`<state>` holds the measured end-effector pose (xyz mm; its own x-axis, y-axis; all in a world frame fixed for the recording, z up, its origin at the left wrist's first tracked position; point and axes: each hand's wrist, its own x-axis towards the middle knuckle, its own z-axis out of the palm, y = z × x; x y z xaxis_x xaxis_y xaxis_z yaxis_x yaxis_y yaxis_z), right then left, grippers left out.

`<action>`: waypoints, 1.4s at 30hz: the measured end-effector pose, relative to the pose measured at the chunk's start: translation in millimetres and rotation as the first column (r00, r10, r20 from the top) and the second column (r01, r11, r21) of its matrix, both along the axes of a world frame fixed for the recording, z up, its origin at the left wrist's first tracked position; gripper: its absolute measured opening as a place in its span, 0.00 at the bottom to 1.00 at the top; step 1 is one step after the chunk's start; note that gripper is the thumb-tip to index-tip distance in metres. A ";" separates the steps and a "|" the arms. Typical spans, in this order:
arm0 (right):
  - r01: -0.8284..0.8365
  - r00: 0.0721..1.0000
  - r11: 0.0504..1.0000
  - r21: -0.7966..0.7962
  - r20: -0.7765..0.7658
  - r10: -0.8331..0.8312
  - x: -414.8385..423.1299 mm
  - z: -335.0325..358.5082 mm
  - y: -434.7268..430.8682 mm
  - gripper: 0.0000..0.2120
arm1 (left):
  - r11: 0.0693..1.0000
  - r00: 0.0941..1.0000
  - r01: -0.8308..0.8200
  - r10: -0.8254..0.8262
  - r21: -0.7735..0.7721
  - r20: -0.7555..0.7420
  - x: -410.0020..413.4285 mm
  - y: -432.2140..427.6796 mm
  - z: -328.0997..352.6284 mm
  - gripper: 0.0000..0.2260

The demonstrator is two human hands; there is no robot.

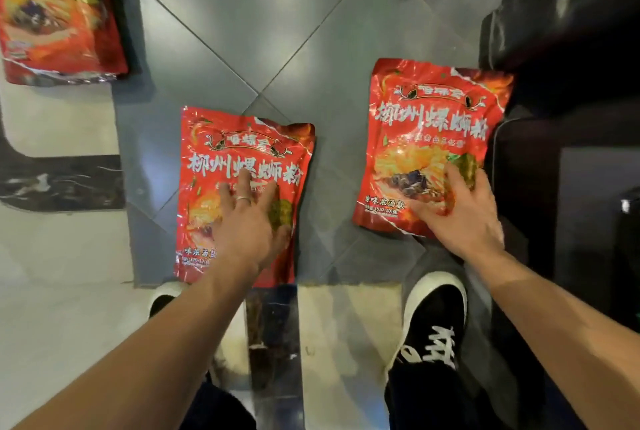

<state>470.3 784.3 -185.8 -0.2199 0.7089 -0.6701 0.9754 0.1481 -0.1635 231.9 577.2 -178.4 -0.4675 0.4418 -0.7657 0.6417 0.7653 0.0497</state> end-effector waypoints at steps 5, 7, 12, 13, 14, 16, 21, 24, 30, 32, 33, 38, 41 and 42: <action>-0.015 0.999 1.000 0.009 -0.050 0.015 -6.6 -19.0 -25.7 0.42 | 0.999 0.994 -0.002 0.006 0.036 -0.109 16.4 0.1 -18.9 0.36; -0.085 0.994 0.996 -0.018 -0.064 0.083 -10.8 -17.8 -33.2 0.41 | 0.997 0.991 -0.002 0.012 0.074 -0.137 13.9 13.4 -22.3 0.36; -0.139 0.982 0.990 -0.009 -0.129 0.136 -22.2 -16.1 -45.9 0.43 | 0.983 0.983 0.051 -0.017 0.177 -0.184 -9.1 59.4 -27.1 0.36; -0.057 0.984 0.998 -0.002 -0.169 0.056 -23.7 -16.0 -45.9 0.43 | 0.973 0.980 0.054 -0.008 0.225 -0.201 -14.2 62.9 -26.2 0.35; 0.047 0.977 0.999 0.004 -0.209 -0.045 -25.5 -15.0 -44.3 0.44 | 0.961 0.974 0.025 0.038 0.276 -0.221 -18.8 62.9 -24.0 0.35; 0.239 0.941 0.971 0.005 -0.248 -0.230 -28.9 -16.2 -36.4 0.49 | 0.913 0.932 -0.159 0.264 0.376 -0.248 -27.6 53.4 -20.5 0.38; 0.450 0.866 0.884 -0.126 -0.179 -0.467 -49.7 -23.7 -3.9 0.57 | 0.538 0.588 -0.787 0.802 0.302 0.104 -48.4 18.5 -36.1 0.49; 0.500 0.840 0.849 -0.171 -0.144 -0.524 -57.7 -28.5 4.7 0.46 | 0.429 0.477 -0.872 0.851 0.236 0.218 -49.5 17.3 -38.3 0.44; 0.518 0.731 0.751 -0.410 -0.243 -0.638 -60.8 -19.6 7.2 0.19 | 0.264 0.281 -0.959 0.827 0.105 0.487 -52.4 24.1 -26.8 0.15; 0.521 0.687 0.728 -0.446 -0.287 -0.668 -60.1 -14.5 2.8 0.15 | 0.279 0.299 -0.953 0.789 0.121 0.537 -50.1 28.2 -21.2 0.13; 0.518 0.671 0.715 -0.469 -0.297 -0.680 -60.0 -11.2 -0.1 0.14 | 0.287 0.305 -0.950 0.776 0.121 0.552 -48.6 29.6 -17.7 0.14; 0.468 0.678 0.723 -0.508 -0.319 -0.662 -64.5 20.8 -8.4 0.13 | 0.359 0.341 -0.929 0.730 0.093 0.592 -47.3 33.3 15.0 0.21; 0.500 0.649 0.734 -0.460 -0.362 -0.669 -64.4 57.9 -3.7 0.14 | 0.390 0.369 -0.915 0.703 0.105 0.608 -60.0 31.2 52.6 0.24; 0.520 0.632 0.729 -0.445 -0.374 -0.679 -65.3 75.0 0.4 0.15 | 0.393 0.375 -0.912 0.691 0.114 0.619 -67.0 32.7 69.7 0.23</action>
<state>405.0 784.7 -110.9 -0.1558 0.6080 -0.7785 0.5996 -0.5681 -0.5637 164.9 609.8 -108.6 -0.4525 0.3157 -0.8340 -0.4659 0.7138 0.5230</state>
